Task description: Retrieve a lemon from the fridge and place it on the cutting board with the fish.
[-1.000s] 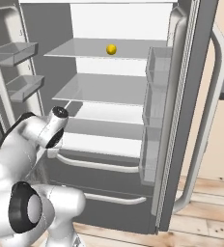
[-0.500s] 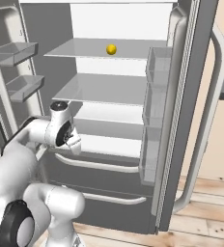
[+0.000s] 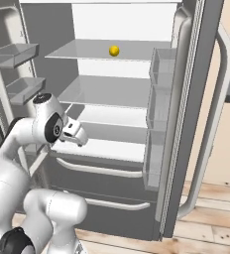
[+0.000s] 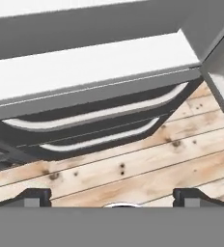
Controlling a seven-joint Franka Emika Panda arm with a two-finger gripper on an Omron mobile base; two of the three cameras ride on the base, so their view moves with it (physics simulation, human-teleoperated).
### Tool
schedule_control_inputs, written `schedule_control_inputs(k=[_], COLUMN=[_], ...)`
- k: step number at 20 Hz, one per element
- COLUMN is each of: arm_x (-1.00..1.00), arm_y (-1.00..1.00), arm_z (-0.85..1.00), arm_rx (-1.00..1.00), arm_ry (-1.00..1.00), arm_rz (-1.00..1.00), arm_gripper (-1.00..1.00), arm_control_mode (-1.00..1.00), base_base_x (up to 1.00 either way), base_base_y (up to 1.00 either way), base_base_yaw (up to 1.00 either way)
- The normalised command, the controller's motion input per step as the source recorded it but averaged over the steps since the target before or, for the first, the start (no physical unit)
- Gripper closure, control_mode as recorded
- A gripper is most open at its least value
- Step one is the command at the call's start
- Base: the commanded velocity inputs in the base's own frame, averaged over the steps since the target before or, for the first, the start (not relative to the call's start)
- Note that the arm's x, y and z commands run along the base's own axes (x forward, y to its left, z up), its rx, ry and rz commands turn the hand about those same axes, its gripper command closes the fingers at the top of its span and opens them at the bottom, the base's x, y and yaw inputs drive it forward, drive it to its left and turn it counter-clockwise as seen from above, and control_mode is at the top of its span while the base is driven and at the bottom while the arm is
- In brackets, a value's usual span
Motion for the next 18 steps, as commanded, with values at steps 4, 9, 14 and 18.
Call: schedule_control_inputs(k=[4,9,14,18], arm_x=[-0.09,0.0,-0.32,-0.3], arm_y=[-0.35,-0.22,-0.02,0.01], arm_z=[0.54,-0.11,0.37,0.12], arm_rx=[-0.06,0.06,-0.09,-0.03], arm_ry=[0.0,0.17,0.0,0.05], arm_rz=[0.28,0.11,-0.01,0.0], arm_gripper=[-1.0,-1.0,-1.0,-1.0], arm_control_mode=[-1.0,-1.0,-1.0,-1.0], base_base_x=[0.0,0.0,0.0,0.0], base_base_y=[0.0,0.0,0.0,0.0], base_base_yaw=[0.0,0.0,0.0,0.0])
